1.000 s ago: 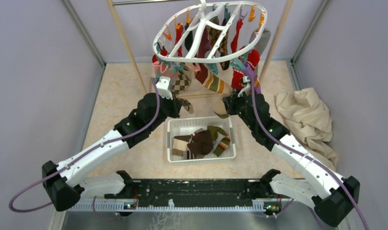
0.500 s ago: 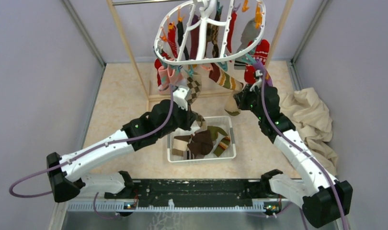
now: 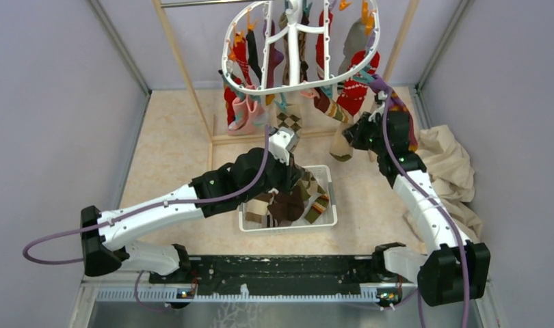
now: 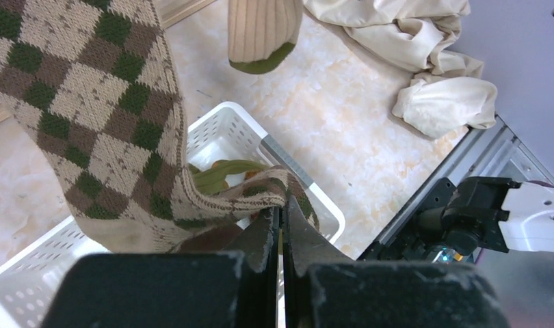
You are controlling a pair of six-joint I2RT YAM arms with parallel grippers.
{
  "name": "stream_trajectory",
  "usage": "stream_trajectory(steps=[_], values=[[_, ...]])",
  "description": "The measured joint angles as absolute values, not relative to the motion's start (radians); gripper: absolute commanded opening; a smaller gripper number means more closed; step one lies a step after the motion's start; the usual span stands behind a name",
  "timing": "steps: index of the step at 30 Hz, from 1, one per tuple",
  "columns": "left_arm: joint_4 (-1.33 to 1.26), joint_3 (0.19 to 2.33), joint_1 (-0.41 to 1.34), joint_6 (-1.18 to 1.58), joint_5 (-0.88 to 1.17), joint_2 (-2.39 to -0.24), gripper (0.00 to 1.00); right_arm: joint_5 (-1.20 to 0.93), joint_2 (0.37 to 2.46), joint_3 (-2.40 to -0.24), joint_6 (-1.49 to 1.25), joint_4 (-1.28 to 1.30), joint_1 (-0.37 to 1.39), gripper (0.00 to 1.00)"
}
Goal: Remove the socks clipped to the hanger
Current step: Remove the sock from the hanger.
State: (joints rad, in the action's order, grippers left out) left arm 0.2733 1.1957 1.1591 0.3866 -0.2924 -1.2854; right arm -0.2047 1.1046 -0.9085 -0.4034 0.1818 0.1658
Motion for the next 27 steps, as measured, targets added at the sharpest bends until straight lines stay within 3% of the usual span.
stream_trajectory(steps=[3, 6, 10, 20, 27], values=[[0.261, 1.196, 1.181, 0.385, -0.303, -1.287, 0.0, -0.236, 1.131, -0.939, -0.414, 0.188, 0.131, 0.13], [0.249, 1.192, 1.197, 0.385, -0.32, -1.283, 0.0, -0.27, 1.155, -0.973, -0.422, 0.194, 0.119, 0.33], [0.231, 1.131, 1.205, 0.385, -0.353, -1.238, 0.0, -0.316, 1.15, -1.0, -0.424, 0.222, 0.119, 0.46], [0.178, 0.961, 1.206, 0.383, -0.416, -1.116, 0.0, -0.364, 0.997, -1.081, -0.421, 0.402, 0.119, 0.49], [0.147, 0.912, 1.206, 0.372, -0.443, -1.091, 0.0, -0.439, 0.937, -1.211, -0.422, 0.519, 0.132, 0.44]])
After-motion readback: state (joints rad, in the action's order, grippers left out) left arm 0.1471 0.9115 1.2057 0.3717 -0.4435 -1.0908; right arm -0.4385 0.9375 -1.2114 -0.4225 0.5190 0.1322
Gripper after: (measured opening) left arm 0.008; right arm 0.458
